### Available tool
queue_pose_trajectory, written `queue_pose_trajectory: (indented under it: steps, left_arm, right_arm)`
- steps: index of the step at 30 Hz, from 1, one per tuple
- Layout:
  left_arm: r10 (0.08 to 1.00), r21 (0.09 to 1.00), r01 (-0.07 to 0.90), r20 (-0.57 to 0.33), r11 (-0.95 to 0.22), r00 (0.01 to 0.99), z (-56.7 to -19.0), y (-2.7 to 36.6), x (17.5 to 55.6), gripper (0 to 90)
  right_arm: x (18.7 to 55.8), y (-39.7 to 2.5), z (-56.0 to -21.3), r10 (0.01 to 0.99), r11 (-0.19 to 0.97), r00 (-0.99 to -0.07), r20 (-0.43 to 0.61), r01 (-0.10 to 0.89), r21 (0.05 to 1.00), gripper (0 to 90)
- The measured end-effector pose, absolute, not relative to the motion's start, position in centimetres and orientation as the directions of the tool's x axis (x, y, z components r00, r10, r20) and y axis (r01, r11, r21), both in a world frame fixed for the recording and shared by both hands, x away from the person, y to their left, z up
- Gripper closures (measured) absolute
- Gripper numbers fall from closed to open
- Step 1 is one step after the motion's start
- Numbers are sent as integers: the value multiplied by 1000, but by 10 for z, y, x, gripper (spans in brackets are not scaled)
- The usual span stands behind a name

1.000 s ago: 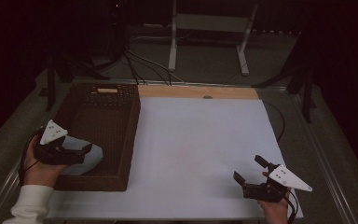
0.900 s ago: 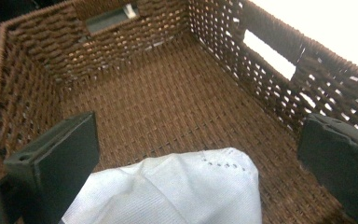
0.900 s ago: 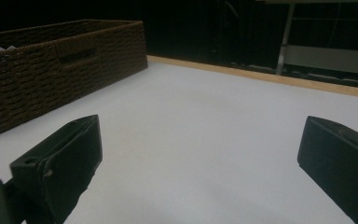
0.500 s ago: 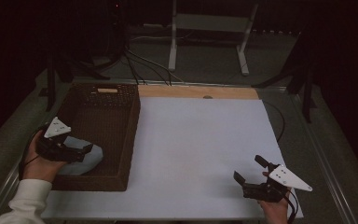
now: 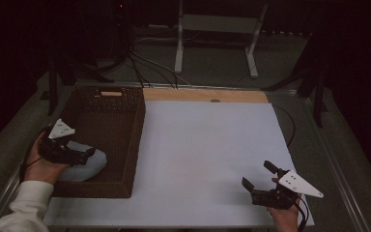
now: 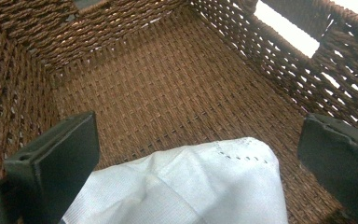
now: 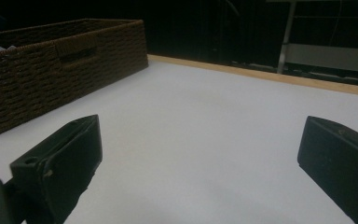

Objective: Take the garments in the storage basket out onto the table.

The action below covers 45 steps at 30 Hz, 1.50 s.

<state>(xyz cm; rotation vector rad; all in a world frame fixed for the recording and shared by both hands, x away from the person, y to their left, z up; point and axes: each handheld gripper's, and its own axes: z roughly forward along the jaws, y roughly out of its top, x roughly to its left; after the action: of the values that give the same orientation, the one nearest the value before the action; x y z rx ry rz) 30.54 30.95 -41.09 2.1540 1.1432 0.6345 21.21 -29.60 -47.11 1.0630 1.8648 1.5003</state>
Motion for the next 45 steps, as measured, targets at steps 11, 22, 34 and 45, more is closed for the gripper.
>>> queue_pose_trajectory:
  steps: [11,22,34,45]
  left_arm:
    - [848,701,567,103,-432,520,-418,311,314,4]
    - [846,671,593,100,-446,523,-426,312,320,4]
    - [846,599,665,39,-446,532,-438,316,328,5]
    - [848,536,717,-5,-445,530,-446,317,335,4]
  right_arm:
    - [212,-296,-471,825,81,-560,79,255,964,3]
    - [212,-296,-471,825,79,-559,81,256,963,3]
    - [212,-296,-471,825,76,-559,86,261,962,2]
    - [212,-297,-471,825,73,-558,89,262,962,2]
